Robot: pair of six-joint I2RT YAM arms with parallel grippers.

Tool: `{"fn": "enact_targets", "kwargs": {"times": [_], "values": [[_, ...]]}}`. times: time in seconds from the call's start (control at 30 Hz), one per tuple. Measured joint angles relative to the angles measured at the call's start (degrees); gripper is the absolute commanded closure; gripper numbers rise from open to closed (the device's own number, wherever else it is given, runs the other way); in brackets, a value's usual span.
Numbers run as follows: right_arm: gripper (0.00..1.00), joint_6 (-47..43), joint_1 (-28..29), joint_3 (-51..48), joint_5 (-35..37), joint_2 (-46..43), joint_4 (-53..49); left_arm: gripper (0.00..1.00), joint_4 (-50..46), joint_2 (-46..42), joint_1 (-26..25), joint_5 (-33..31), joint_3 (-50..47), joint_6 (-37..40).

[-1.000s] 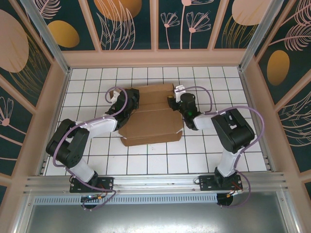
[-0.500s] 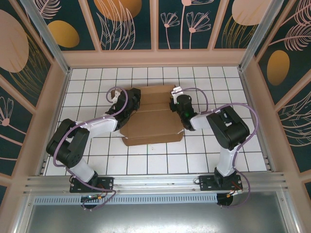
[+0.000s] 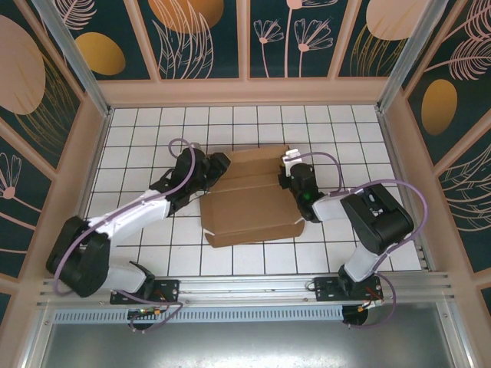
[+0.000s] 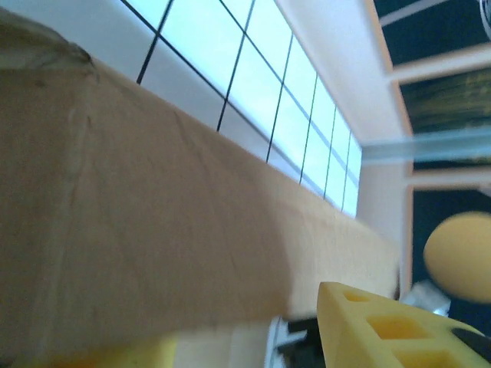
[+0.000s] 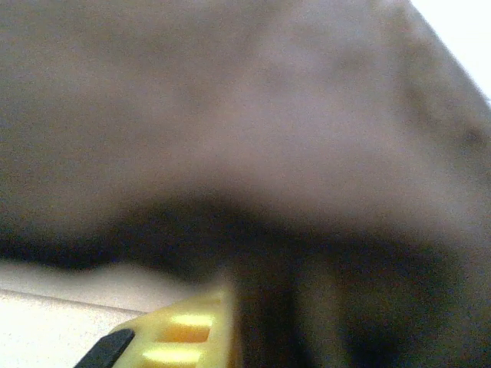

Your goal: Fold the paper box

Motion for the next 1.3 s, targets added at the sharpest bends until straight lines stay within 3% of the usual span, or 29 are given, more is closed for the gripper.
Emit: {"fn": "enact_targets", "kwargs": {"times": [0.2,0.33,0.47,0.67,0.87,1.3], "values": [[0.88,1.7,0.0,-1.3,2.1,-1.9,0.4,0.58,-8.6,-13.0,-0.1,2.8,-5.5,10.7],[0.87,2.3,0.0,-2.9,2.9,-3.0,0.6,0.59,-10.5,-16.6,-0.1,7.4,-5.0,16.4],[0.87,2.8,0.0,-4.0,3.2,-4.3,0.7,0.45,-17.1,-14.0,-0.2,5.9,4.4,21.9],[0.86,3.2,0.0,-4.1,3.9,-4.7,0.3,0.44,-20.6,-7.6,2.7,2.8,15.3,24.4],[0.86,4.2,0.0,-4.1,4.2,-5.3,-0.7,0.45,-20.9,-3.2,7.9,4.1,11.8,23.2],[0.86,4.3,0.0,-4.5,4.1,-5.6,-1.1,0.43,-16.1,0.3,8.0,5.7,8.1,22.4]]}}
